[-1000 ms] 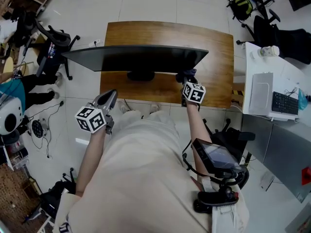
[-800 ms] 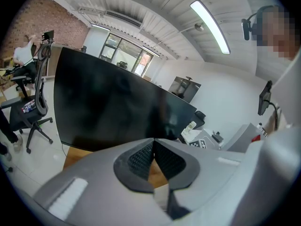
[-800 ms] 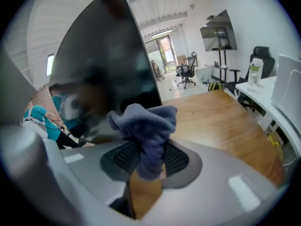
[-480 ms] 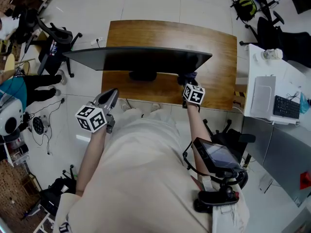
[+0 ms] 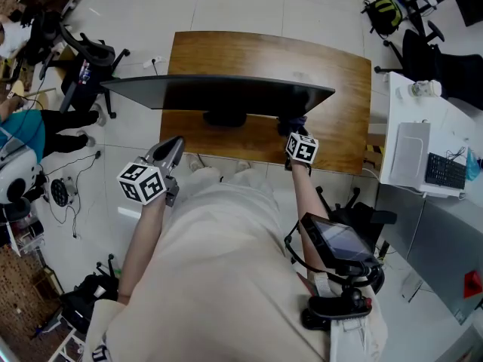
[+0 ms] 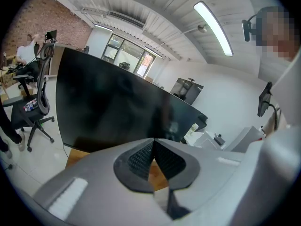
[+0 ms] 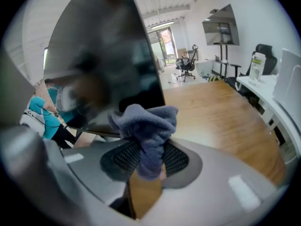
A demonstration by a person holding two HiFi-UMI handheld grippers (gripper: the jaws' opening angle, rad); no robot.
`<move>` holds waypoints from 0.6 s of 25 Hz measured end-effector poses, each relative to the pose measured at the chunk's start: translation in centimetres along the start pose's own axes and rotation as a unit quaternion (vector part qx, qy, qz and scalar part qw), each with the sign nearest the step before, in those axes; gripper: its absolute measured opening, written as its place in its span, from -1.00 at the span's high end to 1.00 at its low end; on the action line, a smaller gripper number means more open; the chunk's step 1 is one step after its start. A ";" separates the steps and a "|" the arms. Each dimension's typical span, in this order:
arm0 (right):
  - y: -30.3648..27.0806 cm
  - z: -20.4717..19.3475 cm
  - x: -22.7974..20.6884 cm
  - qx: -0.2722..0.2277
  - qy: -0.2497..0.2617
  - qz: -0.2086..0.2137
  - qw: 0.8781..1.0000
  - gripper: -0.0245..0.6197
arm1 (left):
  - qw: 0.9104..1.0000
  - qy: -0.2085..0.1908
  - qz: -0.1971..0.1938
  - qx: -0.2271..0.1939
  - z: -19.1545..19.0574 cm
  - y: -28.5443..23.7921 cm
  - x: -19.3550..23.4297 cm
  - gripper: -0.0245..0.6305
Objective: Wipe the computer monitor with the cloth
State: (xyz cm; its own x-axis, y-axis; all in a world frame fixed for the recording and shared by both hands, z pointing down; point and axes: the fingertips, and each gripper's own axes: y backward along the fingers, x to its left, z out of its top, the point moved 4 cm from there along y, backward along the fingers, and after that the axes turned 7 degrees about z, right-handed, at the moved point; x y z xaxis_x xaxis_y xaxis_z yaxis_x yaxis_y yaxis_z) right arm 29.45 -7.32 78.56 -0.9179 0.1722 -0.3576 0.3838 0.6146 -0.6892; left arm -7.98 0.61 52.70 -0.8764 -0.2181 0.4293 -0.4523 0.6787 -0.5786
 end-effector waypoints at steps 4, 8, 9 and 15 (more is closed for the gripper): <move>-0.4 -0.2 -0.2 0.004 -0.002 -0.002 1.000 0.54 | 1.000 0.007 0.003 -0.001 -0.1 0.0 0.3 0.93; -0.8 -0.5 -0.3 0.010 -0.008 -0.007 1.000 0.54 | 1.000 0.020 0.008 -0.009 -0.3 0.3 1.2 0.93; -0.8 -0.5 -0.3 0.011 -0.009 -0.010 1.000 0.54 | 1.000 0.025 0.010 -0.011 -0.4 0.5 1.5 0.93; -0.7 -0.6 0.3 0.019 -0.026 -0.033 0.999 0.55 | 0.999 0.039 0.007 -0.007 -1.2 1.1 4.1 0.93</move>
State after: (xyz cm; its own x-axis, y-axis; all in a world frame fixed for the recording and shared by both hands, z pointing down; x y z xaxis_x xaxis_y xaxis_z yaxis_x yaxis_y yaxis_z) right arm 28.85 -7.22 79.30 -0.9349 0.0917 -0.3429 0.3278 0.5935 -0.7350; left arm -11.85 1.28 54.67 -0.8674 -0.1532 0.4735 -0.4366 0.6908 -0.5764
